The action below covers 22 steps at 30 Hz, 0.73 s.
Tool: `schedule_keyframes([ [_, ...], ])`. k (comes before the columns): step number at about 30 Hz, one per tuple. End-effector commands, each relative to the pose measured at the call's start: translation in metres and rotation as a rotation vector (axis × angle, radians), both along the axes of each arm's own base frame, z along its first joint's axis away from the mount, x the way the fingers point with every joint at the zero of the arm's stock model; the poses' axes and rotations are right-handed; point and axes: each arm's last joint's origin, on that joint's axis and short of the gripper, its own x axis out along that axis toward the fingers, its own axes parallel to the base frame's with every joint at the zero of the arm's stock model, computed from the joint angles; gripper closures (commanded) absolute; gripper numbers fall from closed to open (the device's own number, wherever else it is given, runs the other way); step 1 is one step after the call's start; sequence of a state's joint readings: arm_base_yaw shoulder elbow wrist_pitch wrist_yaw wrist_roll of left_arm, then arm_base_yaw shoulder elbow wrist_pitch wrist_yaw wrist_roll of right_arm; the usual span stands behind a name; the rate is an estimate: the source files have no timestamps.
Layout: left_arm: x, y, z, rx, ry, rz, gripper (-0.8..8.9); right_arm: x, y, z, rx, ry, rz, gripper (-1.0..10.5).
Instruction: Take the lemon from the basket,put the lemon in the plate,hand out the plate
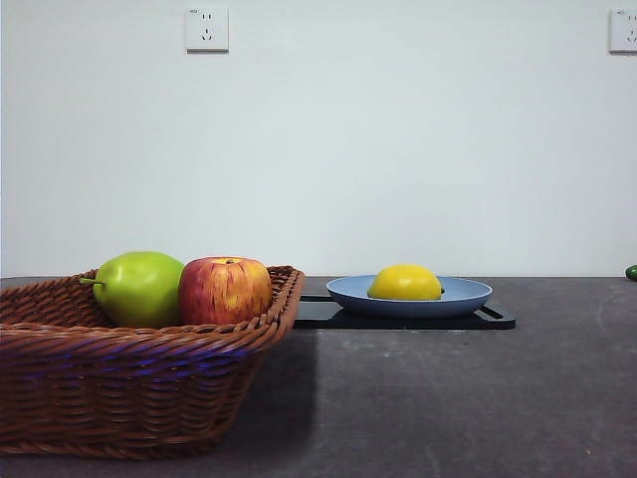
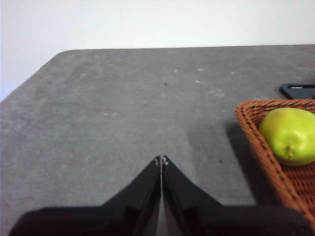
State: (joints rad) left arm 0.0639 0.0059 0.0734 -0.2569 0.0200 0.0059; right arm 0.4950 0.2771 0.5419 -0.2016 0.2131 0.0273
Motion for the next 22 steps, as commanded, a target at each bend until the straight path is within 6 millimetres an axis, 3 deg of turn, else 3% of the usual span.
schedule_keyframes([
  [1,0.0025,0.0002,-0.0077,-0.022,-0.013,-0.001,8.04,-0.0009,-0.0002,0.0035,0.015,-0.013,0.002,9.4],
  [4,0.0039,0.0004,-0.0152,-0.030,0.001,0.002,8.04,-0.0009,-0.0002,0.0035,0.016,-0.013,0.002,9.4],
  [22,0.0041,0.0003,-0.0145,-0.030,-0.006,0.000,8.04,-0.0009,-0.0002,0.0035,0.016,-0.013,0.002,9.4],
])
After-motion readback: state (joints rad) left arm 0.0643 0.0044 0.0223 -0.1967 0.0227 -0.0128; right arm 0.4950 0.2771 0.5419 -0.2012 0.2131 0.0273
